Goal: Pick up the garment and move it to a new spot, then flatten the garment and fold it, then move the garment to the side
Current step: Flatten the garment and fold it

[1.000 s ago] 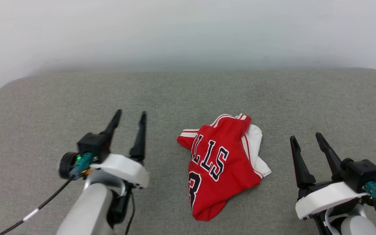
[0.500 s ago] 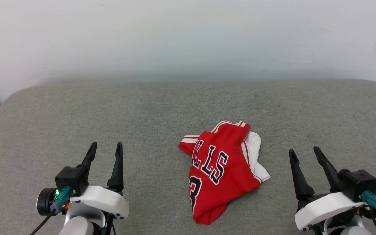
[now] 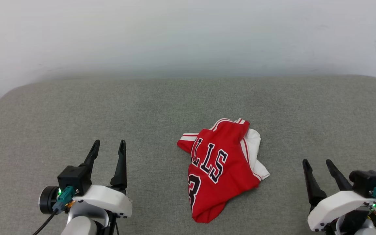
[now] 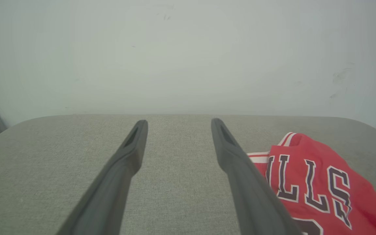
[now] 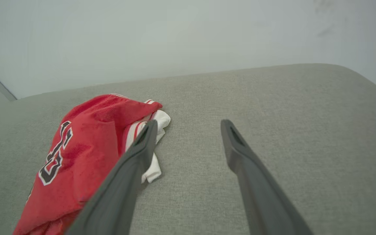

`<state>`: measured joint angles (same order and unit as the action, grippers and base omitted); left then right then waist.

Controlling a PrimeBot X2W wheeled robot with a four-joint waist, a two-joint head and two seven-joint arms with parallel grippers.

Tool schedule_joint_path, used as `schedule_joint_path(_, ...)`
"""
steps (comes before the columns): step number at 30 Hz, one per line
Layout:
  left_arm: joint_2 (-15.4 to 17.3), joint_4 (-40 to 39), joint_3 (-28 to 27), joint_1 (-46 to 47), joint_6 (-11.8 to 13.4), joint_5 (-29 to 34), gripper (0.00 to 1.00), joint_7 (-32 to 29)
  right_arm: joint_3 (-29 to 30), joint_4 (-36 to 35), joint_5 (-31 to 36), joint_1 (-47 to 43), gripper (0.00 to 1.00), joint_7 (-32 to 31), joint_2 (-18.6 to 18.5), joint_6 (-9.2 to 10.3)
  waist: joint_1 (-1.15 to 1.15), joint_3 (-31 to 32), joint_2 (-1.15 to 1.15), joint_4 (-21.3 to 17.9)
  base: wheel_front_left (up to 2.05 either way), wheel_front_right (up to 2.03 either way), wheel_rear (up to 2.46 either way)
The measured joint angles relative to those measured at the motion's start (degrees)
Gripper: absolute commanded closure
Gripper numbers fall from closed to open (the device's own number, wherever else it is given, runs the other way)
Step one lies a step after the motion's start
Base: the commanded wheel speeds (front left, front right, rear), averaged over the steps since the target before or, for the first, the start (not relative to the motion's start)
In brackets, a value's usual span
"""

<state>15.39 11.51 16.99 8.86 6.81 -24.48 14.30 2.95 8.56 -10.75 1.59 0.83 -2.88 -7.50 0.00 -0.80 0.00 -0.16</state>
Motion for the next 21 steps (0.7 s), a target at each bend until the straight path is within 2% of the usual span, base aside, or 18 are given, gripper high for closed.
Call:
schedule_joint_path(6, -0.3, -0.8, 0.7, 2.0, -0.3, 0.0, 0.0, 0.0, 3.0, 5.4, -0.7, 6.0, 0.0, -12.8, -0.1, 0.01, 0.0, -3.0, 0.0, 0.6, 0.0, 0.0, 0.0)
schedule_joint_path(14, -1.6, -0.8, 1.7, 5.7, -1.9, 0.1, 0.0, 0.3, -1.7, 9.5, 0.3, 15.3, 0.0, -34.3, 0.0, 0.0, 0.01, -8.3, 0.0, 3.0, 0.0, 0.0, 0.0)
schedule_joint_path(17, -2.0, -0.7, 1.9, 7.2, -2.5, 0.2, 0.0, 0.4, -3.2, 11.2, 0.2, 17.0, 0.0, -38.9, 0.0, 0.0, 0.01, -10.2, 0.0, 4.2, 0.0, 0.0, 0.0)
schedule_joint_path(21, -2.4, -0.1, 1.7, 8.3, -3.1, 0.6, 0.0, 0.5, -3.4, 13.0, 0.7, 19.0, 0.0, -42.2, -0.2, 0.0, 0.01, -12.2, 0.0, 5.7, 0.0, 0.0, 0.0)
